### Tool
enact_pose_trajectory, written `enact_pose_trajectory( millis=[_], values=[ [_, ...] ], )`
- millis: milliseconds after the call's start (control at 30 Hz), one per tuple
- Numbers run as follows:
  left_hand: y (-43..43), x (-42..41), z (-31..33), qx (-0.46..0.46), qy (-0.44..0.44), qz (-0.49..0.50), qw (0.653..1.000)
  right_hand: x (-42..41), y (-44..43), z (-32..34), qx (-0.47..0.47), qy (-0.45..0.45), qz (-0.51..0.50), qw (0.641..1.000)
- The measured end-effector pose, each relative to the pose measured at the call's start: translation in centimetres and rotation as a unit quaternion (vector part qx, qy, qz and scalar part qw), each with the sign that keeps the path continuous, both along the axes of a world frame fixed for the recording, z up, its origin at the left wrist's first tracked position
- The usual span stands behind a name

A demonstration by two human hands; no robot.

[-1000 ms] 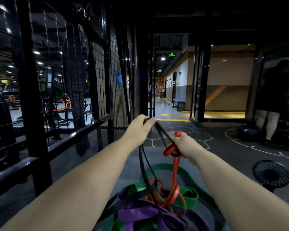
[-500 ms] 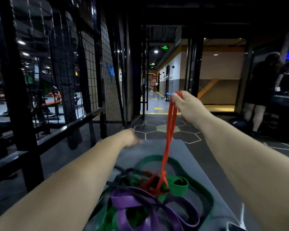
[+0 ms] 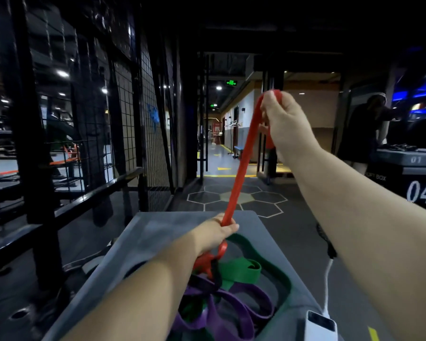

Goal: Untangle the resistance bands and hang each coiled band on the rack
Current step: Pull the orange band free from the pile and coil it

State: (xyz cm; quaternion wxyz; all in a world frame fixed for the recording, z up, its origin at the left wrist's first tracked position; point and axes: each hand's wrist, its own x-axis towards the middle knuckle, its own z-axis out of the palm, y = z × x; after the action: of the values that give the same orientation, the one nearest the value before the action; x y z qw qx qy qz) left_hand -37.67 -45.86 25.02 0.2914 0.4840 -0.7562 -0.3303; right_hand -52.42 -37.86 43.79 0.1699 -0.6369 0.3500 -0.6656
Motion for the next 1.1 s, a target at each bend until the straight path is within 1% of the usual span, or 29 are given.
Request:
enact_pose_trajectory(
  millis=[33, 100, 133, 167, 233, 300, 367, 400, 433, 467, 533, 633, 700, 733, 767, 800, 900, 933, 967, 1100],
  values=[
    [0.4, 0.4, -0.5, 0.007, -0.009, 0.019, 1.0, -0.3, 0.6, 0.1, -0.008, -0.034, -0.009, 0.999],
    [1.2, 1.3, -1.3, 0.032, 0.0, 0.046, 0.998, -1.0, 1.4, -0.1, -0.009, -0.084, -0.024, 0.996],
    [1.7, 1.8, -1.5, 0.032, 0.011, 0.053, 0.998, -1.3, 1.6, -0.4, 0.01, -0.086, -0.041, 0.995],
    [2.0, 2.1, -1.3, 0.021, 0.022, 0.055, 0.998, -1.7, 1.7, -0.8, 0.049, -0.073, -0.063, 0.994],
    [2.8, 2.5, 0.3, -0.008, 0.061, 0.054, 0.997, -2.2, 1.1, -2.7, 0.174, -0.009, -0.099, 0.98],
    [3.8, 2.4, 3.3, -0.037, 0.097, 0.074, 0.992, -2.2, 0.0, -5.9, 0.276, 0.069, -0.091, 0.954],
    [4.9, 2.0, 6.9, -0.01, 0.156, 0.073, 0.985, -1.6, -0.7, -9.4, 0.324, 0.184, -0.089, 0.924],
    [5.5, 1.8, 8.8, 0.023, 0.193, 0.072, 0.978, -1.0, -0.7, -10.8, 0.334, 0.226, -0.078, 0.912],
    [6.0, 1.6, 10.6, 0.052, 0.228, 0.074, 0.969, -0.3, -0.2, -12.0, 0.338, 0.24, -0.047, 0.909],
    [6.5, 1.4, 12.1, 0.07, 0.254, 0.076, 0.962, 0.5, 0.4, -13.0, 0.345, 0.224, 0.002, 0.911],
    [7.5, 0.9, 14.5, 0.088, 0.294, 0.082, 0.948, 1.8, 0.8, -14.7, 0.362, 0.147, 0.132, 0.911],
    [9.1, 0.6, 16.8, 0.106, 0.367, 0.077, 0.921, 3.7, 1.6, -15.4, 0.36, 0.097, 0.274, 0.887],
    [9.8, 0.8, 17.4, 0.101, 0.385, 0.08, 0.914, 4.9, 2.3, -15.1, 0.355, 0.015, 0.358, 0.863],
    [10.1, 1.1, 17.4, 0.096, 0.38, 0.086, 0.916, 5.3, 2.5, -15.0, 0.354, -0.017, 0.376, 0.856],
    [10.3, 1.5, 17.2, 0.095, 0.369, 0.091, 0.92, 5.6, 2.7, -14.9, 0.354, -0.027, 0.375, 0.857],
    [10.6, 2.0, 16.9, 0.095, 0.355, 0.097, 0.925, 5.7, 3.0, -14.9, 0.358, -0.014, 0.357, 0.863],
    [11.5, 3.4, 15.4, 0.103, 0.341, 0.104, 0.929, 5.8, 3.9, -14.8, 0.368, 0.057, 0.296, 0.88],
    [11.9, 3.9, 14.7, 0.104, 0.343, 0.104, 0.928, 5.5, 4.2, -14.9, 0.373, 0.067, 0.278, 0.883],
    [12.3, 4.2, 13.7, 0.109, 0.347, 0.102, 0.926, 5.3, 4.7, -15.1, 0.374, 0.066, 0.269, 0.885],
    [14.3, 4.9, 9.1, 0.136, 0.375, 0.093, 0.912, 4.8, 6.5, -16.4, 0.35, 0.005, 0.262, 0.899]
  ],
)
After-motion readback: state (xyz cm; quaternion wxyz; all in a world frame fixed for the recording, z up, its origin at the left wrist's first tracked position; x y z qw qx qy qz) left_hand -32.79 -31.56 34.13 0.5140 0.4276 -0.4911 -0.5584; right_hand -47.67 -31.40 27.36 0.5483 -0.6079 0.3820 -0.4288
